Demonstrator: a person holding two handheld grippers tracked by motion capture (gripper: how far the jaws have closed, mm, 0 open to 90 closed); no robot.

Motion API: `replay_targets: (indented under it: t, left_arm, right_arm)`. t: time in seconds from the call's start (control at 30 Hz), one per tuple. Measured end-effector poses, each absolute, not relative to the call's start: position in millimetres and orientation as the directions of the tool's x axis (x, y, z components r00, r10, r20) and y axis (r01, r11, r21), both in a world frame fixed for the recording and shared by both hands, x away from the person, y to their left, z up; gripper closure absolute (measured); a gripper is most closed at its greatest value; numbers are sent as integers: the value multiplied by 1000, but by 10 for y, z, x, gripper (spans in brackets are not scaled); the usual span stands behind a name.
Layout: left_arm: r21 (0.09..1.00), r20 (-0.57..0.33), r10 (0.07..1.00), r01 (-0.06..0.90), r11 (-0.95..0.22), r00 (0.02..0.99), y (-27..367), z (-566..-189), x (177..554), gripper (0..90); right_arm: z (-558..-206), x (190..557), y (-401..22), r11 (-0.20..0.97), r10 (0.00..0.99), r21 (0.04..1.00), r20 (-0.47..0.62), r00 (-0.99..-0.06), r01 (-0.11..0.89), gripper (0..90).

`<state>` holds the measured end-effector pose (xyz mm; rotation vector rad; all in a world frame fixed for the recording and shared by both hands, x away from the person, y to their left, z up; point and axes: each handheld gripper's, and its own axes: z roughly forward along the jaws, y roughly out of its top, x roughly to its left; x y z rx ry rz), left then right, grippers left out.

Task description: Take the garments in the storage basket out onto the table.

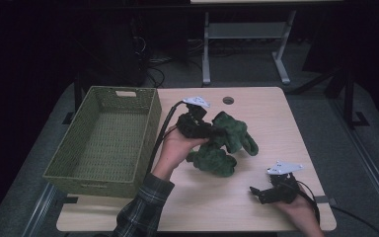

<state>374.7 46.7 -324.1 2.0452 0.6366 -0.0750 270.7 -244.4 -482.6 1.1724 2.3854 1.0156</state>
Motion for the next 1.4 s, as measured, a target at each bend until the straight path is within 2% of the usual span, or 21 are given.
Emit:
replay_targets:
  t: [0.6,1.13,1.2,1.4]
  left_arm:
    - [674,-386,433,569,-470,815,153,-4108,3949,848]
    - [603,-339,447,556,-572,828,-30,-4562,3981,836]
    - [601,-339,443,553,-577,830,-33,-4555,3976,812]
    - [621,-312,426,522,-585,849,38,-4349,3934,586]
  right_arm:
    - [-4827,2707,-2445,420,780,704,42,-624,573,27]
    - [-4826,2706,-2444,419,779,704,44,-625,573,27]
    - [-4826,2706,-2443,420,779,704,44,-626,572,27]
    - [-4825,2706,-2443,420,779,704,45,-626,573,27]
